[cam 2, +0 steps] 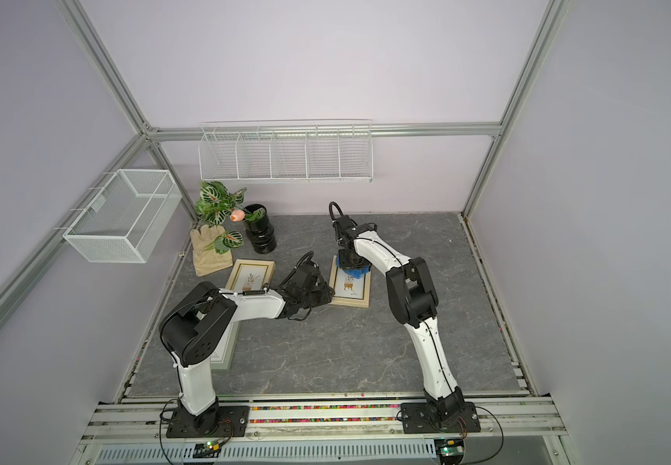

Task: Wipe the picture frame with a cloth
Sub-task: Wipe the dirt from the picture frame.

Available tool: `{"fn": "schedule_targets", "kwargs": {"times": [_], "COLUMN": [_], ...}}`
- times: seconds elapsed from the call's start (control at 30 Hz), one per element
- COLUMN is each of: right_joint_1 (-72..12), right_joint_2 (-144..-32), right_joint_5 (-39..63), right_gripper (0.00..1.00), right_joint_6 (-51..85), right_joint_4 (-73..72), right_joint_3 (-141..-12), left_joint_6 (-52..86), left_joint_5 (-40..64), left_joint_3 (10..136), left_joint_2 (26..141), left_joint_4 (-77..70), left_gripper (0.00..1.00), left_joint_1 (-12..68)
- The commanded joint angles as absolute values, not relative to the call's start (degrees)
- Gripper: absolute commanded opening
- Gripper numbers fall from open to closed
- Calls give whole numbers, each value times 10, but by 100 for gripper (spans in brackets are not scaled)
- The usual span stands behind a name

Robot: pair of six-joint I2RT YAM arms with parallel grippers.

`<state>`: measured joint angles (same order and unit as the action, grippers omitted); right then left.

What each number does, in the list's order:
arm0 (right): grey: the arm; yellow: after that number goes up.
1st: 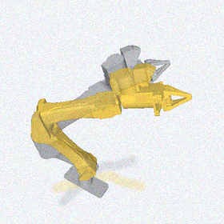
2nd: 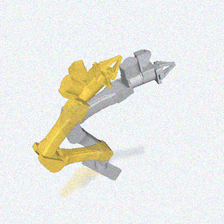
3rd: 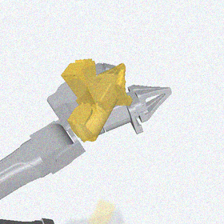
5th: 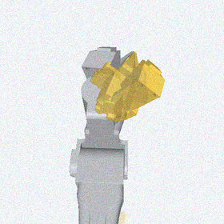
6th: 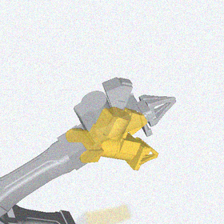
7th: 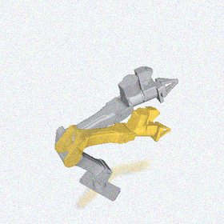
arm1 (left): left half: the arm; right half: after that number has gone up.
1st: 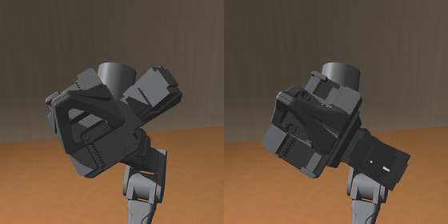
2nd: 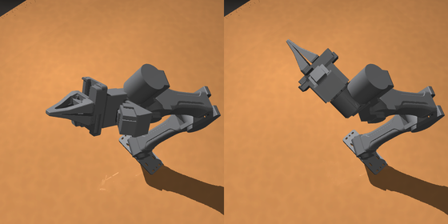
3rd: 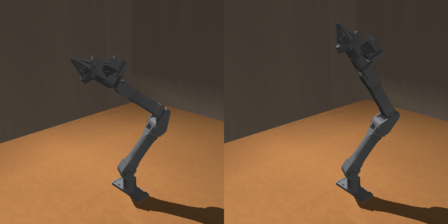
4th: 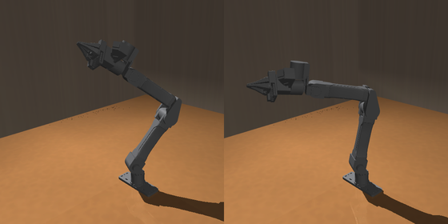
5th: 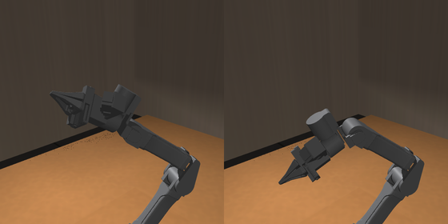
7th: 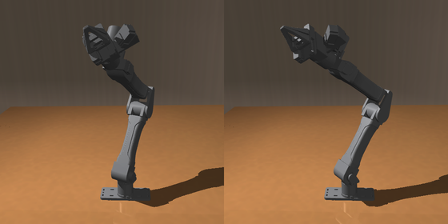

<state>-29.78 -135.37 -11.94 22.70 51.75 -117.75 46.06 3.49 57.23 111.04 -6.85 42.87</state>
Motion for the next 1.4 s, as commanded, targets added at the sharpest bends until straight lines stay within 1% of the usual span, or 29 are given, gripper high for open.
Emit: {"fn": "schedule_targets", "kwargs": {"times": [0.0, 0.1, 0.17, 0.23, 0.37, 0.43, 0.57, 0.77, 0.97, 1.17, 1.23, 1.37], "right_joint_1": [-311, -296, -279, -269, -277, -283, -281, -279, -279, -280, -281, -288], "right_joint_2": [-1389, -1392, -1374, -1348, -1323, -1305, -1227, -1107, -1002, -927, -905, -861], "right_joint_5": [-123, -177, -192, -187, -139, -104, -47, -1, 46, 77, 89, 117], "right_gripper": [7, 6, 7, 7, 7, 7, 7, 7, 8, 8, 8, 8], "right_joint_6": [220, 213, 208, 202, 199, 205, 222, 224, 221, 223, 225, 227], "right_joint_4": [574, 583, 575, 554, 553, 528, 469, 399, 323, 259, 237, 187], "right_joint_3": [-1228, -1222, -1190, -1153, -1130, -1107, -1006, -876, -748, -658, -635, -592], "left_joint_6": [468, 468, 471, 471, 471, 469, 471, 471, 466, 458, 457, 448], "left_joint_5": [23, 19, 17, 17, 18, 22, 36, 46, 56, 40, 28, 5], "left_joint_3": [525, 521, 518, 517, 522, 525, 531, 548, 579, 593, 574, 483], "left_joint_2": [1194, 1190, 1187, 1187, 1187, 1184, 1167, 1122, 1082, 1043, 1012, 916], "left_joint_4": [148, 150, 149, 147, 147, 150, 153, 165, 181, 198, 186, 105], "left_gripper": [31, 31, 31, 31, 31, 31, 31, 32, 42, 59, 61, 70], "left_joint_1": [427, 427, 427, 427, 427, 427, 427, 427, 427, 427, 427, 428]}}
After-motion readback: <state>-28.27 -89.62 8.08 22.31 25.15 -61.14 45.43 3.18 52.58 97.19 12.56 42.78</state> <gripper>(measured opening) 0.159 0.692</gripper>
